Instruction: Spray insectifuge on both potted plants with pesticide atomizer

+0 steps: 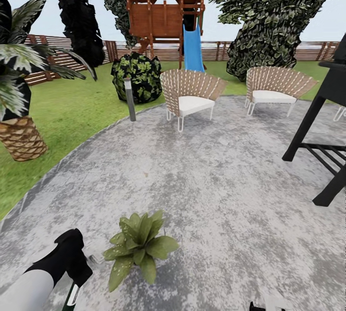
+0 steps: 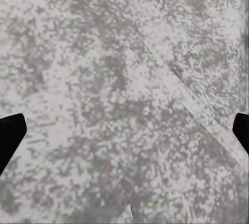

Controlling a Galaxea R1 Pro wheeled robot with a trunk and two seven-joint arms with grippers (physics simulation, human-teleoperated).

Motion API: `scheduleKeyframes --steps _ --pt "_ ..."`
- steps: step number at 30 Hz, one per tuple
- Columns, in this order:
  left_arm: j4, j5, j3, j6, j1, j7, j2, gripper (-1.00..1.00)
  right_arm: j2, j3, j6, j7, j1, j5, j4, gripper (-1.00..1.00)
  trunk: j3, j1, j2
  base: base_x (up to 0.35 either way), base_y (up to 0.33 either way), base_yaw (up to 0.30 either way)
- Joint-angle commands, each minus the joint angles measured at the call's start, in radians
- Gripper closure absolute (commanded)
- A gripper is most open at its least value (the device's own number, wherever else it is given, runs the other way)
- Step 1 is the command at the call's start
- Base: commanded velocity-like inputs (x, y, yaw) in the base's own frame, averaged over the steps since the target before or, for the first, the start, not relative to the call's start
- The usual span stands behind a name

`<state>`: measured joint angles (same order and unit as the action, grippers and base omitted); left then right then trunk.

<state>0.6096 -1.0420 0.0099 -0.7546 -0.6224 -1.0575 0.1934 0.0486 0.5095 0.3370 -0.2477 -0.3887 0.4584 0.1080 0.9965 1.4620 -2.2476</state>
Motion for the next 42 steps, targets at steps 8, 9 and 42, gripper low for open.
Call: scheduleKeyframes --steps 8,9,42 --pt "-0.001 -0.006 0.002 -0.007 0.0 -0.008 0.0 1.0 -0.001 0.007 0.004 -0.004 -0.001 0.009 -0.002 -1.0 0.001 0.0 0.0 -0.02 -0.264 0.179" --pt "-0.003 -0.006 0.001 -0.007 0.0 -0.008 0.0 1.0 -0.001 0.007 0.004 -0.005 -0.001 0.009 -0.002 -1.0 0.001 0.0 0.0 -0.17 -0.239 0.273" --pt "0.015 -0.018 0.051 -0.006 0.022 0.022 -0.003 1.0 -0.001 0.007 0.004 -0.004 -0.001 0.009 -0.002 -1.0 0.001 0.0 0.0 -0.051 -0.051 0.159"
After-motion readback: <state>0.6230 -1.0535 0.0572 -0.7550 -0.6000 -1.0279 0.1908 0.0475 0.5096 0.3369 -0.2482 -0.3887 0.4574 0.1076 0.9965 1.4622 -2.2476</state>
